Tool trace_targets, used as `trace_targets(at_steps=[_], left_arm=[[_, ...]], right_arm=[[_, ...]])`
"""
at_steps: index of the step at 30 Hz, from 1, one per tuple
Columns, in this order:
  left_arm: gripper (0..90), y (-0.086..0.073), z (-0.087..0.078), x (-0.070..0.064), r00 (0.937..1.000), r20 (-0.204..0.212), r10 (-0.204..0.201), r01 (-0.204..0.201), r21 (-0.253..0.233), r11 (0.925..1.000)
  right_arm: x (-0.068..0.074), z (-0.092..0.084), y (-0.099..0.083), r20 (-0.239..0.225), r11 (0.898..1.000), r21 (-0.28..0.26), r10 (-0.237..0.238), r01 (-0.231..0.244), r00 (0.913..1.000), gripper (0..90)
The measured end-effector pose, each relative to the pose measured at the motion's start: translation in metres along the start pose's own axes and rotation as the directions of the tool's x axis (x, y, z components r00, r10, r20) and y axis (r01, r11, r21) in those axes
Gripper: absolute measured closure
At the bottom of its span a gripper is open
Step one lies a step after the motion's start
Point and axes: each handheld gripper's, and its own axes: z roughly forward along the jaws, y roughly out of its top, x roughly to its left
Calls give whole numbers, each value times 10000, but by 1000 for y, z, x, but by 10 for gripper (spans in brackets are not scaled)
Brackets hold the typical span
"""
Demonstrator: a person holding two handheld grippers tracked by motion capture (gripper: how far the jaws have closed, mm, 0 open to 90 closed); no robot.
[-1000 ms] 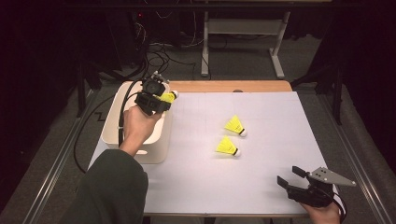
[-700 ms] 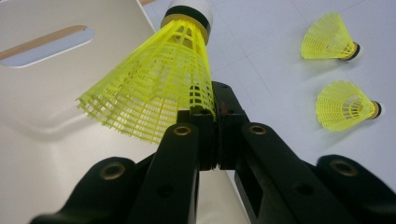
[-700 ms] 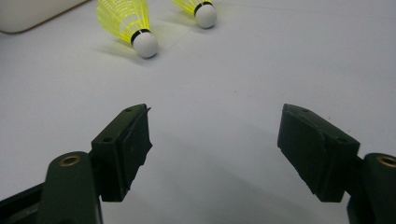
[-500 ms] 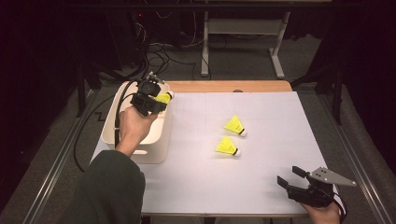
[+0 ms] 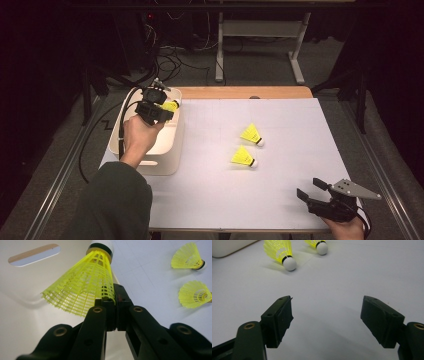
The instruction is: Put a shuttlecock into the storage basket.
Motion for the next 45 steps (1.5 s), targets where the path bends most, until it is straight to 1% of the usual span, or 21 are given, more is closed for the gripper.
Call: trace_targets(at_steps=[8,11,15,27,36,43,45], left_arm=[[886,-3,4,5,9999,-57,-105,105,111,9999],[886,-4,6,7,9999,-99,-102,103,47,9999],[885,-5,9,11,9996,-187,-189,192,151,9997],[885,-7,19,16,9997,-135,-219,223,300,9993],[885,-9,29,19,9993,-41,-372,374,479,9982],[885,-10,33,21,9994,-50,-346,349,620,9975],[885,-11,34,22,9992,-28,-400,401,645,9971]], right_arm=[[0,0,0,-2,10000,-2,-3,3,10000,259],[0,0,0,8,10000,-12,-11,11,10000,259],[0,0,0,6,10000,-20,4,-4,10000,259],[0,0,0,11,10000,-5,5,-5,10000,259],[0,0,0,5,10000,-14,14,-14,10000,259],[0,0,0,6,10000,-11,0,0,10000,259],[0,0,0,-5,10000,2,13,-13,10000,259]])
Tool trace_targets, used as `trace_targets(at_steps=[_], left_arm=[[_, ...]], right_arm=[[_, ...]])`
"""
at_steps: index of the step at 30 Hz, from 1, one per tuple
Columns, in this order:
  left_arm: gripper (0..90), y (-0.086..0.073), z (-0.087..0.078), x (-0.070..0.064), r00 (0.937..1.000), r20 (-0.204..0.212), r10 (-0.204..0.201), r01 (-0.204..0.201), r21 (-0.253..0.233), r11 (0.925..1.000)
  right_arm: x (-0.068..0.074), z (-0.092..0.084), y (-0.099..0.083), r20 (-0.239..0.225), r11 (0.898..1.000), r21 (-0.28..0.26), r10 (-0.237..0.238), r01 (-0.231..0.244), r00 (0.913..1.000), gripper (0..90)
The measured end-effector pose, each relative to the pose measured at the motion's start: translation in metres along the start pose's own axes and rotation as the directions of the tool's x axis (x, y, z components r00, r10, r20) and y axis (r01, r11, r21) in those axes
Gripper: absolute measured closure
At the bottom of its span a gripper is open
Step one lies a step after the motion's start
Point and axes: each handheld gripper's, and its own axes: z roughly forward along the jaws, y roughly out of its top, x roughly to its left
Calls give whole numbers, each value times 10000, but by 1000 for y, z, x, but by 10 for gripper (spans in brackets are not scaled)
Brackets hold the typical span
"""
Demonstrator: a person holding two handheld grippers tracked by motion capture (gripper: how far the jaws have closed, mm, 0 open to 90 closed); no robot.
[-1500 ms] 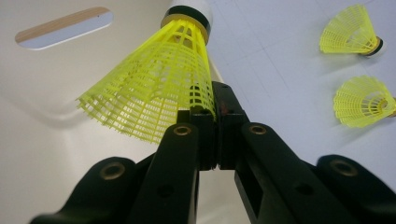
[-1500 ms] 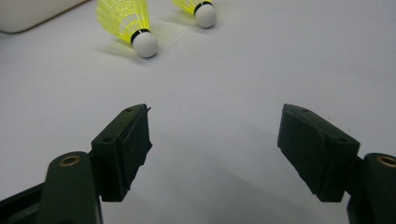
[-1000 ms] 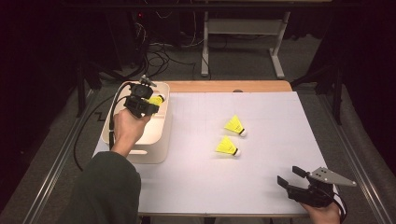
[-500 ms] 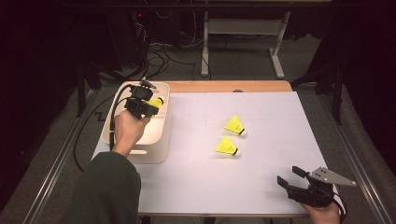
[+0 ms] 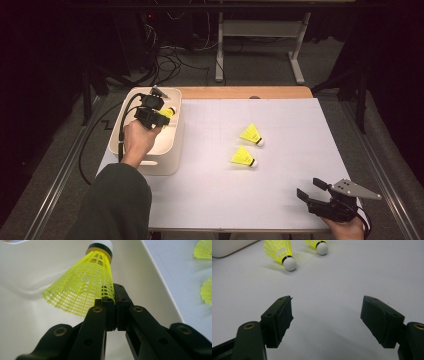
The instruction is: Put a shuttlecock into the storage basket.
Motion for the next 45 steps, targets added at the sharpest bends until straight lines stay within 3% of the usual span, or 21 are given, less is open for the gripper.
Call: trace_targets(at_steps=[45], left_arm=[[874,0,21,1,9995,275,126,-152,1001,9949]], right_arm=[[0,0,0,-33,10000,-2,-53,53,10000,259]])
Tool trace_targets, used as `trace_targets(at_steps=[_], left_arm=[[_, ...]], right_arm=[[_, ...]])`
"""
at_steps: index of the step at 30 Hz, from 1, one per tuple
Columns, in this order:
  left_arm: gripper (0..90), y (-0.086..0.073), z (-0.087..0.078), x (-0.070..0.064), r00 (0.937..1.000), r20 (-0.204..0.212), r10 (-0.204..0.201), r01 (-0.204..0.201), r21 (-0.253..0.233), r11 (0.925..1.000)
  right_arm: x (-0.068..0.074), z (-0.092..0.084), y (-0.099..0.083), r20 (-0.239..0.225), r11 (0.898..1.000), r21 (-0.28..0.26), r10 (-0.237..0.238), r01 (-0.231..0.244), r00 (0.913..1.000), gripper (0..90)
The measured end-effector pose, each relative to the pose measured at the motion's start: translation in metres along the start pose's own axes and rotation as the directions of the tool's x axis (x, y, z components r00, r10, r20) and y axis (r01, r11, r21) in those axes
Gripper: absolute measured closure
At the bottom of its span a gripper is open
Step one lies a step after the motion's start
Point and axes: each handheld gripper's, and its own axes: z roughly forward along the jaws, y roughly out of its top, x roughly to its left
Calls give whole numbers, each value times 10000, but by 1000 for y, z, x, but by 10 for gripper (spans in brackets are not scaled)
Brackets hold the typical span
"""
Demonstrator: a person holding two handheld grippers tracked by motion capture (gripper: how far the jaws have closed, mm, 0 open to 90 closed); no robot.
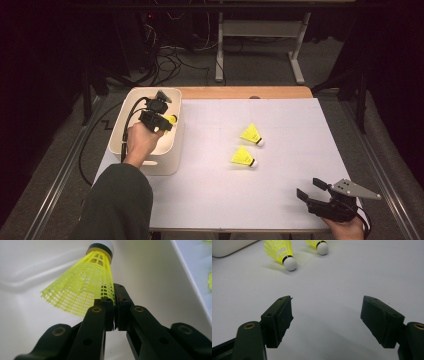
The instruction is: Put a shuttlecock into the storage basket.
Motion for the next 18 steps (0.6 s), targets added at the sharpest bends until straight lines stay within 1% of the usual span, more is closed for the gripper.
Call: trace_targets(at_steps=[10,13,15,18], left_arm=[[858,1,4,-2,9998,-141,121,-118,193,9997],[811,0,2,-2,9998,-155,110,-108,88,9999],[796,0,0,-2,9999,-103,69,-69,49,10000],[728,-1,-2,-1,9999,-103,82,-83,-30,10000]], right_arm=[[0,0,0,17,10000,10,7,-7,10000,259],[1,0,0,25,10000,19,11,-11,10000,259],[1,0,0,21,10000,22,19,-19,10000,259],[0,0,0,12,10000,11,10,-10,10000,259]])
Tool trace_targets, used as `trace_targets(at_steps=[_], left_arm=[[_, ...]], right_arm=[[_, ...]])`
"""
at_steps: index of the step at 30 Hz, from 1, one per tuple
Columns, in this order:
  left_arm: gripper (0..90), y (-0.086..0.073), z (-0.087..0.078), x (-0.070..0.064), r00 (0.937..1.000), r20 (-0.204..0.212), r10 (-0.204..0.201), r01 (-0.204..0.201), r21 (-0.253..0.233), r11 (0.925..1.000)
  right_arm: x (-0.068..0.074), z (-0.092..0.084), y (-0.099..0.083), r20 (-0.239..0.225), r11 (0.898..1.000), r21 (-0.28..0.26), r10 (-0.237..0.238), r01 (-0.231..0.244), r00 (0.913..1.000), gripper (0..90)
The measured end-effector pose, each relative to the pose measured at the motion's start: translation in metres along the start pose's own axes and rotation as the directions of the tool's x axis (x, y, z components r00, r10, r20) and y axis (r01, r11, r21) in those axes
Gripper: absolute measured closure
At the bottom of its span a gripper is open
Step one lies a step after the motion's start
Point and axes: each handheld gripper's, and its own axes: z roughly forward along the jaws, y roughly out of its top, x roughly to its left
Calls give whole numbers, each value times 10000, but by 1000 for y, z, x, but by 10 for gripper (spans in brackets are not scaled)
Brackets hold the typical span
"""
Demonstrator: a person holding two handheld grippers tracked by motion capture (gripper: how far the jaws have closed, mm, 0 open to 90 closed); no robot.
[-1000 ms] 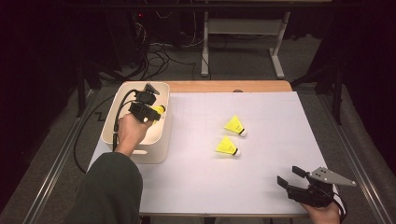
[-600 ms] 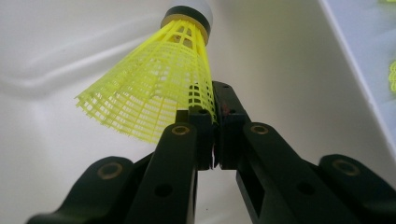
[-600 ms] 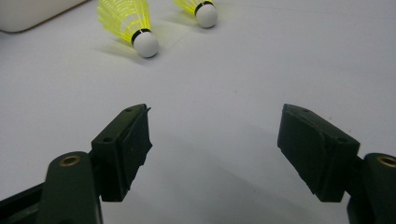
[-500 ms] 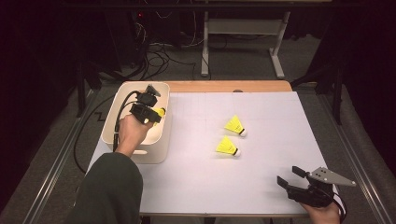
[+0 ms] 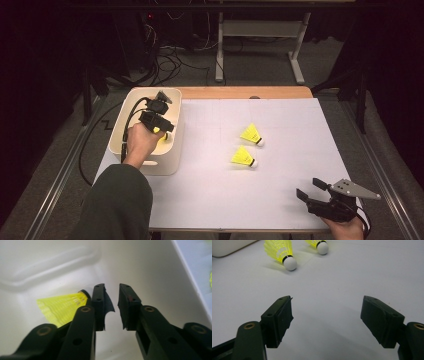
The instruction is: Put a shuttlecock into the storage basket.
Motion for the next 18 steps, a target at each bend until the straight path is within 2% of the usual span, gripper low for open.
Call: trace_targets(at_steps=[6,14,18], left_arm=[[635,-2,-5,2,10000,29,-68,69,-194,9998],[585,-4,-12,0,9999,72,-87,91,-567,9984],[548,-5,-15,-2,9999,113,39,-31,-719,9974]], right_arm=[[0,0,0,14,10000,3,2,-2,10000,259],[0,0,0,10,10000,-7,1,-1,10000,259],[0,0,0,12,10000,-7,4,-4,10000,259]])
